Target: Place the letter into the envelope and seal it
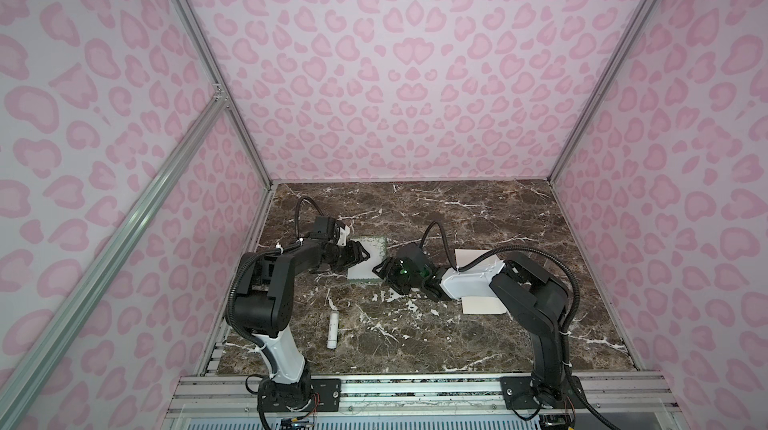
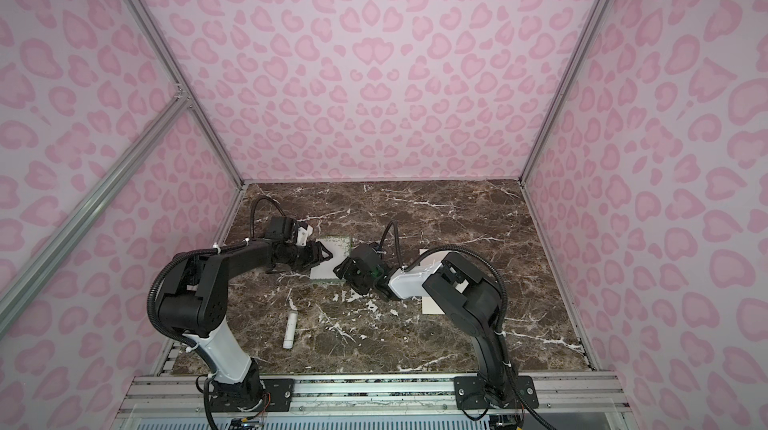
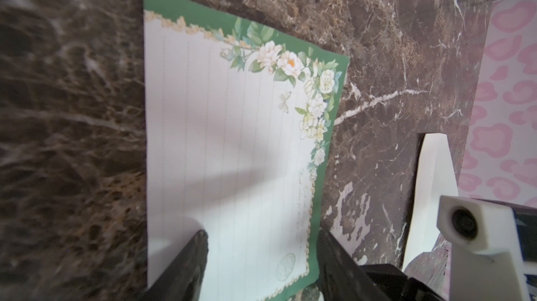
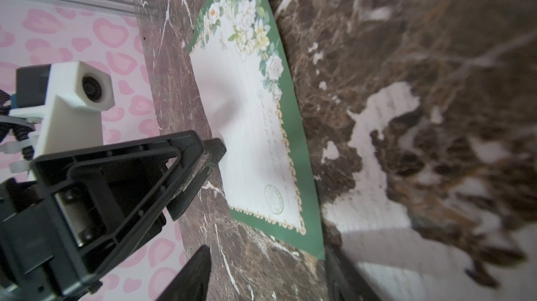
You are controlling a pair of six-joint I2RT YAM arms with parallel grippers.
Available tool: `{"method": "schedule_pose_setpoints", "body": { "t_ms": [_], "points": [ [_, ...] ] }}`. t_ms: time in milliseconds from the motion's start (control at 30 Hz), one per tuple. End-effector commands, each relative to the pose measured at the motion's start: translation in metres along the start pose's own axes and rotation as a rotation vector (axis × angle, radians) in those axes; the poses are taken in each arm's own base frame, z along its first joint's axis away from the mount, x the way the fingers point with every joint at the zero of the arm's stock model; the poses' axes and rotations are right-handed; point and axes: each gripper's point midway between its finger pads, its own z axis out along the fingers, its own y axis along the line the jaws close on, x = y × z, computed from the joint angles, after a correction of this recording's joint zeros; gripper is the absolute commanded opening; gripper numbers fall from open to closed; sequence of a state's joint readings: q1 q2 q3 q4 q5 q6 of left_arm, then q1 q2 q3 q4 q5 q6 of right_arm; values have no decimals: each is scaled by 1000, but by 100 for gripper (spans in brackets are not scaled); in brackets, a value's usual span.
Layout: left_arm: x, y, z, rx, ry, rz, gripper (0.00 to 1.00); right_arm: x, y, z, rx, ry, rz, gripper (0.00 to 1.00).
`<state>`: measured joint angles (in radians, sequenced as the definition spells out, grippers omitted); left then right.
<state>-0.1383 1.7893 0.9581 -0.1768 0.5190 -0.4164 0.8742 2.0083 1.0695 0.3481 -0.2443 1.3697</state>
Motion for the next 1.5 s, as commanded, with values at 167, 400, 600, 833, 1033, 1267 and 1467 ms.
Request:
{"method": "schedule_pose_setpoints", "body": {
  "t_ms": [167, 400, 600, 833, 1033, 1267, 1467],
  "points": [
    [9, 12, 5, -44, 41, -23, 63, -9, -9, 2, -7, -32, 29, 64],
    [12, 14, 7, -47, 55, -27, 63, -14, -7, 1, -41, -52, 32, 56],
    [14, 15, 10, -45, 68, -30, 63, -15, -6, 5, -51, -52, 29, 48],
    [15, 16, 11, -42, 74, -31, 62, -16, -9, 8, -46, -59, 28, 39],
    [15, 16, 11, -47, 75, -29, 62, -17, -12, 9, -32, -66, 18, 28],
    [15, 18, 11, -55, 77, -29, 62, -19, -16, 9, -13, -70, 4, 17],
    [15, 17, 10, -54, 76, -26, 62, -20, -19, 9, -2, -75, -4, 9]
  ]
}}
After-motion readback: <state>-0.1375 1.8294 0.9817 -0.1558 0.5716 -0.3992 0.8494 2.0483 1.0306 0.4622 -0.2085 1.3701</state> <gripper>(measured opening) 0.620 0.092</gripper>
